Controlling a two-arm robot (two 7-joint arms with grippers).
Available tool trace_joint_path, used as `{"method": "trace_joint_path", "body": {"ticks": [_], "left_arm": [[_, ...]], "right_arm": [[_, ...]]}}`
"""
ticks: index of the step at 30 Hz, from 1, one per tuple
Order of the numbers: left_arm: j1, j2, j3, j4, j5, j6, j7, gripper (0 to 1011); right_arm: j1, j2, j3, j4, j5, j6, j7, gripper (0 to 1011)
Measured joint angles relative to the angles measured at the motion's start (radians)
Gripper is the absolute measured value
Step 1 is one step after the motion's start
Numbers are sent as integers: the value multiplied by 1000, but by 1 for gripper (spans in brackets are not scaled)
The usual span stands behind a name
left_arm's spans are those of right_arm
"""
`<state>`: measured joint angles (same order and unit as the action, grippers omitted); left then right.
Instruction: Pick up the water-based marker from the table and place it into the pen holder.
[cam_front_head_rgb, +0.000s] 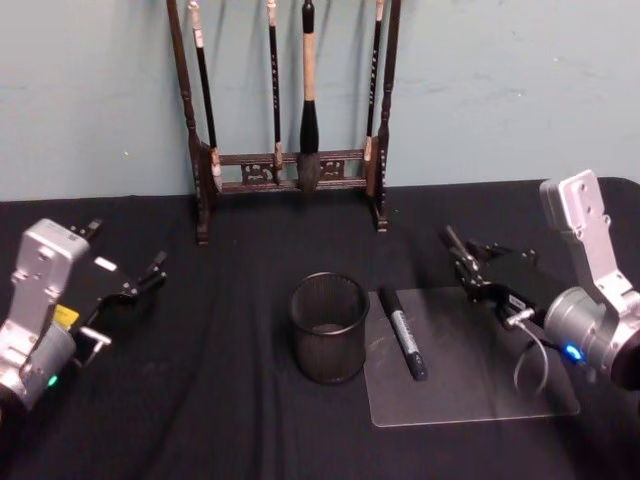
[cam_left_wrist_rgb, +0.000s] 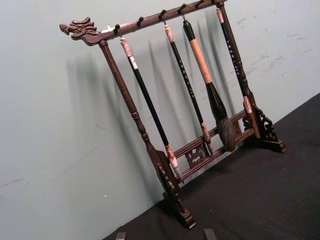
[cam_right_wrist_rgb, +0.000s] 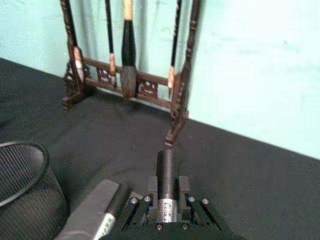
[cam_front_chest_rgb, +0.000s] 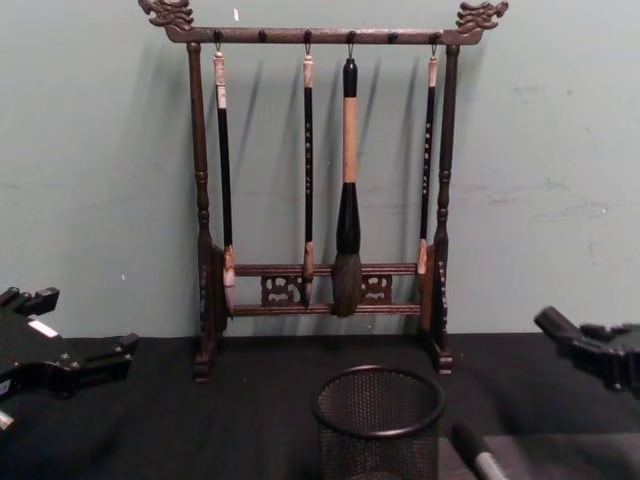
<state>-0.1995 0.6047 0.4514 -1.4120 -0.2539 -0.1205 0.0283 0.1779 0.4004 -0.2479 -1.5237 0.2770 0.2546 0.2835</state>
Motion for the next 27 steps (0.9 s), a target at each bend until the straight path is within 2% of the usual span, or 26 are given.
{"method": "trace_joint_path", "body": {"ticks": [8,14,27], "left_arm": [[0,0,0,0,0,0,0,1009],[0,0,0,0,0,0,0,1009],[0,0,0,0,0,0,0,1009]], "right_arm": [[31,-17,-15,7,-12,-24,23,241],[57,-32,-27,21,-4,-44,49,241],[125,-74,-89,70,32,-109,106,242]]}}
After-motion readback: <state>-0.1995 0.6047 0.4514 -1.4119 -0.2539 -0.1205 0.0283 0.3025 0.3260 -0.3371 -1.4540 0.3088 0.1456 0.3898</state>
